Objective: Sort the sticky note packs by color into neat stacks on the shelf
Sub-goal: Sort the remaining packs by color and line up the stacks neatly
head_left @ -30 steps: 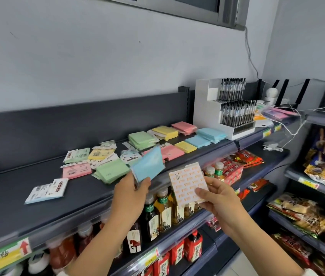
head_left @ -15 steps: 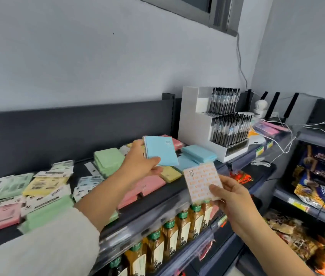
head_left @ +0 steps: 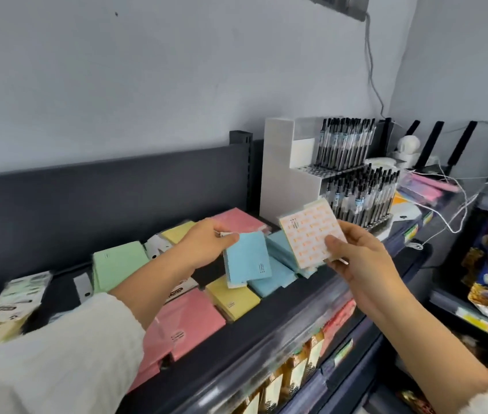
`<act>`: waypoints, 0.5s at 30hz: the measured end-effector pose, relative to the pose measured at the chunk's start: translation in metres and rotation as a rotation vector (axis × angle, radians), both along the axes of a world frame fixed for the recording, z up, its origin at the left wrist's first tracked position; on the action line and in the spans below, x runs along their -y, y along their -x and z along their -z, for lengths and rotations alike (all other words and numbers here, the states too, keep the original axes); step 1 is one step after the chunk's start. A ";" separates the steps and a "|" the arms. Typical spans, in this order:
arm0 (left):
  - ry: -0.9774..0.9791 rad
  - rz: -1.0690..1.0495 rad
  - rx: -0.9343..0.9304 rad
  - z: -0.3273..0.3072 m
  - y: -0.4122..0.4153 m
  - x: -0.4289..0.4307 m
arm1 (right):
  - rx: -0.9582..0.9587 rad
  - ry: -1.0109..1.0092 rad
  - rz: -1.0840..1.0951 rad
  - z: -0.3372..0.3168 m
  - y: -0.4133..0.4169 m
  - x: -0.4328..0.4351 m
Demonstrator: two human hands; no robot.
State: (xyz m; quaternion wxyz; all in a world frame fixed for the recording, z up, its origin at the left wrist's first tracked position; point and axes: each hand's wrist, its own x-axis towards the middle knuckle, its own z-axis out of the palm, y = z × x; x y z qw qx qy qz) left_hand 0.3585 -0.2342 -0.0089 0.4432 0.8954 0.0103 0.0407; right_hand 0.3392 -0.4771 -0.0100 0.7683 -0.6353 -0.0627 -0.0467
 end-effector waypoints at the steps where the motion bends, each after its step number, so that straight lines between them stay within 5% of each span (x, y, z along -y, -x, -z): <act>1: 0.024 -0.010 -0.006 0.001 -0.005 0.002 | 0.009 0.010 -0.018 -0.003 -0.010 0.001; 5: 0.013 -0.051 -0.020 0.005 -0.021 0.013 | 0.048 0.015 -0.116 -0.008 -0.047 0.001; 15: -0.408 0.017 -0.126 0.014 -0.056 0.047 | 0.145 0.078 -0.417 -0.014 -0.107 -0.010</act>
